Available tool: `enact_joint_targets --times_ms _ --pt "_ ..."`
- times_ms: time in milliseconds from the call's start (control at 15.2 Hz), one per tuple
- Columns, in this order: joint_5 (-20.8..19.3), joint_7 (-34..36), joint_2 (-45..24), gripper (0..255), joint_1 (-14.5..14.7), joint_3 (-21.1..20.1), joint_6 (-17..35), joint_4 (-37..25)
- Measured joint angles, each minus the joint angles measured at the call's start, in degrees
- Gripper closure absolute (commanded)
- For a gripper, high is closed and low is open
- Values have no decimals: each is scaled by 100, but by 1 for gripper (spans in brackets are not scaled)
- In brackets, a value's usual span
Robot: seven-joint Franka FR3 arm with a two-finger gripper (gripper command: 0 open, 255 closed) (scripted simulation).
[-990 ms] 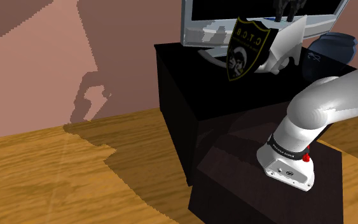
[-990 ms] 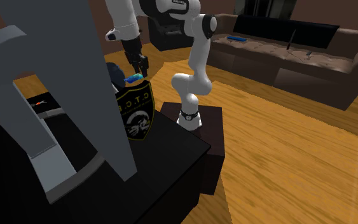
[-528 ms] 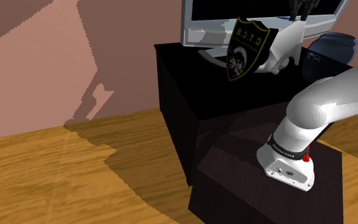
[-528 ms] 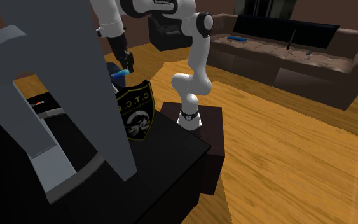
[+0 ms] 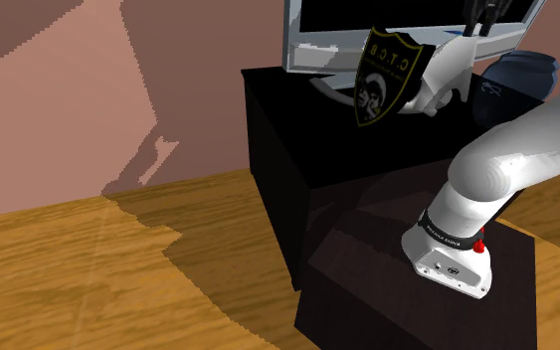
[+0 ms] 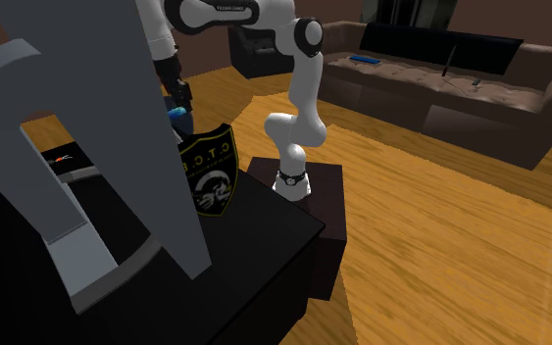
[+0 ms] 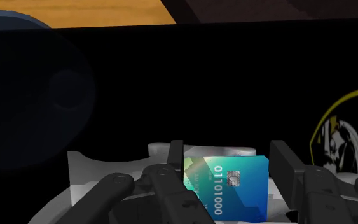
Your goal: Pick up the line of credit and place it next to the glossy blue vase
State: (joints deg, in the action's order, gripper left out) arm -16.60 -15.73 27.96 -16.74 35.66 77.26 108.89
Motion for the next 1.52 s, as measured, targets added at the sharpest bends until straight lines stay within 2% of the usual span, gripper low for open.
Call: enact_joint_targets --times_ms 1518 --pt "-296 193 276 255 -150 311 1680 1923"
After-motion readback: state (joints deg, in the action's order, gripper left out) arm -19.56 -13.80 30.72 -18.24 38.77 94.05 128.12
